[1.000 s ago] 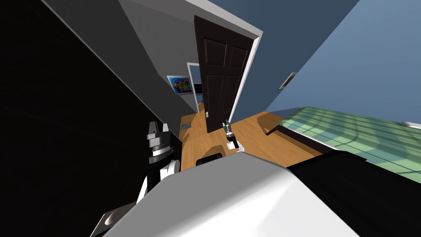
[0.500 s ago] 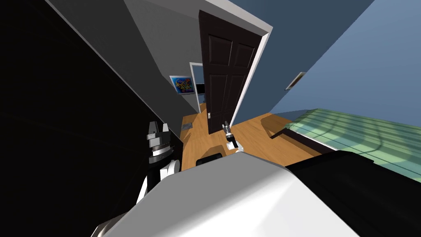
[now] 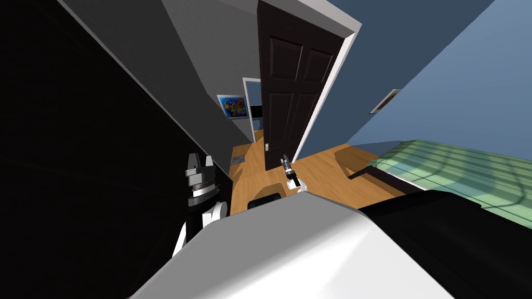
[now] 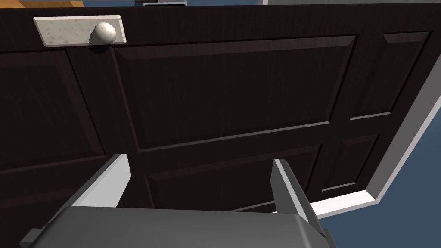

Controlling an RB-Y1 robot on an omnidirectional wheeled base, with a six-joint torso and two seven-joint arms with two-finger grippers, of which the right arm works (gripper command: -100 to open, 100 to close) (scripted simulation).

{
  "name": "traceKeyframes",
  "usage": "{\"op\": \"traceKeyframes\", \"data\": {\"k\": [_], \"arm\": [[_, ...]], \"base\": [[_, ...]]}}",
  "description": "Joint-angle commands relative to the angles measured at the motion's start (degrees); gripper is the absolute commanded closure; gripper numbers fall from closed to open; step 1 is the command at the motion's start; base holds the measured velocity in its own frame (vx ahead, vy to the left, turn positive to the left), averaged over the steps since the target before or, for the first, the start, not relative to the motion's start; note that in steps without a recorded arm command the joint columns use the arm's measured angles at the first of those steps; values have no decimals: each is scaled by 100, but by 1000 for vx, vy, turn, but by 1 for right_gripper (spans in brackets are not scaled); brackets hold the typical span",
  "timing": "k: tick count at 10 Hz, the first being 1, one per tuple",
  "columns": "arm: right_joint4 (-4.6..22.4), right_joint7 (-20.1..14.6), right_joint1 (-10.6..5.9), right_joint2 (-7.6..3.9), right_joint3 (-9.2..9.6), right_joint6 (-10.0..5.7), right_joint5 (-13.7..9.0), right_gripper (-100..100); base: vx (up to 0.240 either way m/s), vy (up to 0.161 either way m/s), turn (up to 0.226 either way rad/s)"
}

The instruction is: Pull the door open

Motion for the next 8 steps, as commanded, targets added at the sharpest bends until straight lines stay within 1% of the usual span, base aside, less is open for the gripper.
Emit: {"op": "traceKeyframes", "data": {"k": [1, 8], "arm": [[244, 2, -96, -10, -4, -20, 12, -100], [1215, -25, -441, -91, -24, -140, 52, -100]], "base": [[99, 15, 50], [107, 9, 56]]}}
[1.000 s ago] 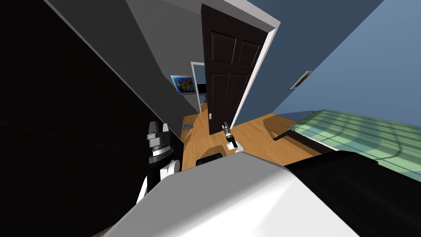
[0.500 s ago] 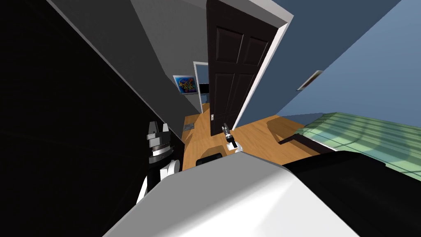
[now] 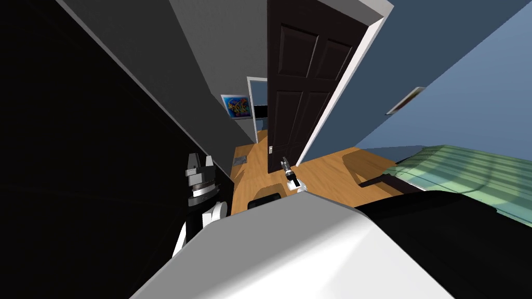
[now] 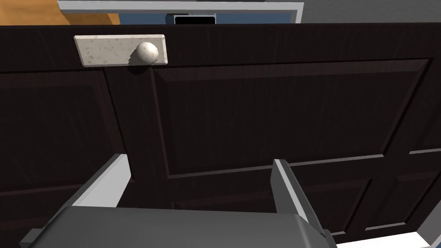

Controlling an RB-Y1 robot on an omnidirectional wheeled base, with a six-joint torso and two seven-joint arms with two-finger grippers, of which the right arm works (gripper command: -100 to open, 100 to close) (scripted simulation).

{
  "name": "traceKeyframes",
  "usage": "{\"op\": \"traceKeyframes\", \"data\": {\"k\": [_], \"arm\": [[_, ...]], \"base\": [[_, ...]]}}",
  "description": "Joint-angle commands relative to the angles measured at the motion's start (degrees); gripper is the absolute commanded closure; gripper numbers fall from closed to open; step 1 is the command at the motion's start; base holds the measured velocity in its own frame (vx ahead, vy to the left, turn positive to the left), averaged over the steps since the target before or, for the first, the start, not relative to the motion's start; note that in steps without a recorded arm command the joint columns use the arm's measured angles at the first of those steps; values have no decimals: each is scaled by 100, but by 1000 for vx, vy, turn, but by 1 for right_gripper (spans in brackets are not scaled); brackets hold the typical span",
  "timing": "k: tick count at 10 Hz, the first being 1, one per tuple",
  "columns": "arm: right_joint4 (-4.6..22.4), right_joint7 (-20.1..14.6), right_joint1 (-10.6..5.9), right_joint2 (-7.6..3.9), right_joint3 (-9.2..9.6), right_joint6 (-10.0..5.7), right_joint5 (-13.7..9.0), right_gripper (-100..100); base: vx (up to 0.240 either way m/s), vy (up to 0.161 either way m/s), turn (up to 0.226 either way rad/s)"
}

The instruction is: Pull the door open

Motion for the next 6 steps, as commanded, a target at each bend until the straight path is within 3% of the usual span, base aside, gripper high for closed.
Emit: {"op": "traceKeyframes", "data": {"k": [1, 6], "arm": [[239, 4, -96, -4, -6, -31, 10, -100], [822, -13, -303, -49, -18, -103, 34, -100]], "base": [[86, 0, 53], [103, 4, 47]]}}
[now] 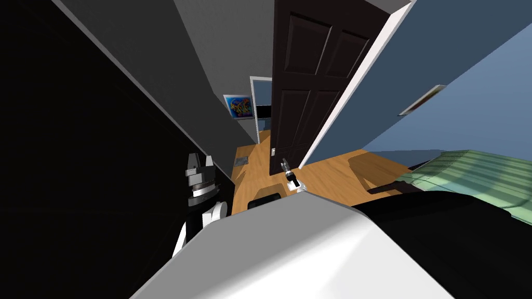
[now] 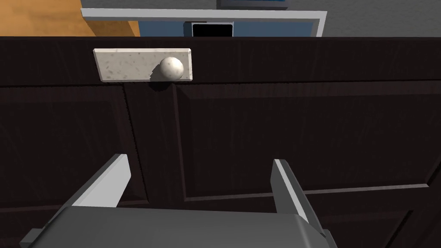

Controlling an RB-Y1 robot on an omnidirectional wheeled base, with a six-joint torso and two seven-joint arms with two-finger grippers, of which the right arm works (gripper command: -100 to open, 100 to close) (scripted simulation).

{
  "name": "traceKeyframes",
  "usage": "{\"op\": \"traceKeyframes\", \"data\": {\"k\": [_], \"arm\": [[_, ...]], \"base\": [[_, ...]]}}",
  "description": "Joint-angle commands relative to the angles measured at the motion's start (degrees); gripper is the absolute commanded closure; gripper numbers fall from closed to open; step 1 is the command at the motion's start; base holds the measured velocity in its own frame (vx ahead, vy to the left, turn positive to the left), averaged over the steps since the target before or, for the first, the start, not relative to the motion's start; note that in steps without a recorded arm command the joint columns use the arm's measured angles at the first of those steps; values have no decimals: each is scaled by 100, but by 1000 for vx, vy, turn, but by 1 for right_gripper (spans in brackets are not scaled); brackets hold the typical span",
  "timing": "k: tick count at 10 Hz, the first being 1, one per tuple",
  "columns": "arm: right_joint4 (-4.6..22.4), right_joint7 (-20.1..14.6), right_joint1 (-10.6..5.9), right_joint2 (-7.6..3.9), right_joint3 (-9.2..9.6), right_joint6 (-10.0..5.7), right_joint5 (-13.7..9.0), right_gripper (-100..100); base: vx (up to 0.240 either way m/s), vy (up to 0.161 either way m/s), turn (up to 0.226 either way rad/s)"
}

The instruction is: Pull the door open

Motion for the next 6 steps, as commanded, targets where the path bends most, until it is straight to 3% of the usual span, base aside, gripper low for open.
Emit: {"op": "traceKeyframes", "data": {"k": [1, 6], "arm": [[251, -15, -76, -28, -3, -31, 12, -100], [683, -28, -229, -60, -12, -84, 30, -100]], "base": [[134, -23, 68], [93, -1, 37]]}}
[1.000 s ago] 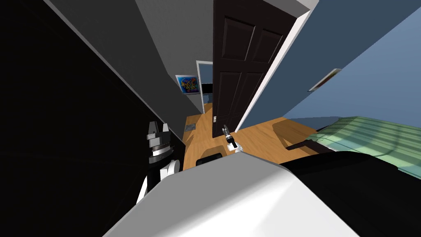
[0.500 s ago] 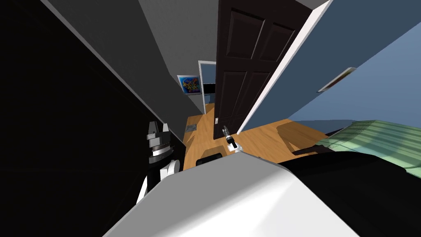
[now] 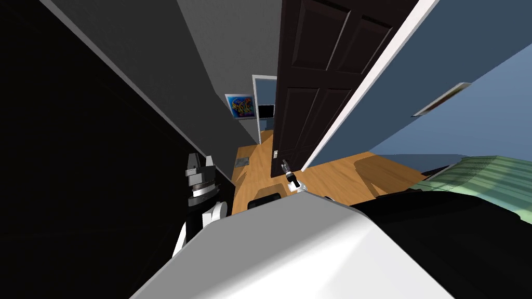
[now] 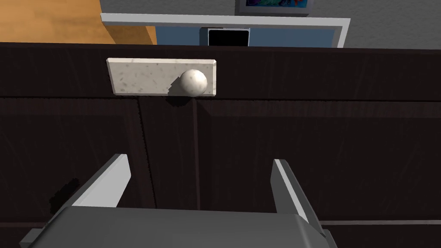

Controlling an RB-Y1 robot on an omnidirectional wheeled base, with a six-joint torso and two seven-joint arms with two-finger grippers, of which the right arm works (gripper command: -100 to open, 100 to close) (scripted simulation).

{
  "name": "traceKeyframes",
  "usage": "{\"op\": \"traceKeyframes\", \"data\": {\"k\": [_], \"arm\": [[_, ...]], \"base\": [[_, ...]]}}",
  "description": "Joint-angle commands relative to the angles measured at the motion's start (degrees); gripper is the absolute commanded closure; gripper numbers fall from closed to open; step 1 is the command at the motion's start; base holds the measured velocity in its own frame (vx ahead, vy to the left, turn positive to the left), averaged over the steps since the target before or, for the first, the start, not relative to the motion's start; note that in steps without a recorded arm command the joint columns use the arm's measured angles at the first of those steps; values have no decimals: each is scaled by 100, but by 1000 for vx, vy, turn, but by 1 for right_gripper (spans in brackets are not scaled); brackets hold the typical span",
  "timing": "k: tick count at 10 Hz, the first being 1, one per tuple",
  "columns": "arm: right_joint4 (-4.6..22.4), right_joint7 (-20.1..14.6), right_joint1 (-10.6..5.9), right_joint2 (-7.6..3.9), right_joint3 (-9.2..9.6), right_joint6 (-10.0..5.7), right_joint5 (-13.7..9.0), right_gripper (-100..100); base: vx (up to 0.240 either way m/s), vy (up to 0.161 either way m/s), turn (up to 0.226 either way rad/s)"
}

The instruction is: Pull the door open

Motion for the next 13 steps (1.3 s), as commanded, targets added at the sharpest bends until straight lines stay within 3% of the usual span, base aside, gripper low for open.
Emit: {"op": "traceKeyframes", "data": {"k": [1, 4, 5, 12, 13], "arm": [[183, -3, -78, -10, -6, -43, 3, -100], [511, -13, -195, -32, -12, -84, 16, -100], [411, -5, -150, -21, -10, -72, 14, -100], [687, -310, 79, -446, -256, -428, -166, -100], [687, -310, 79, -446, -256, -428, -166, -100]], "base": [[69, 0, 28], [84, -14, 38], [52, -9, 10], [181, 38, 114], [127, 19, 35]]}}
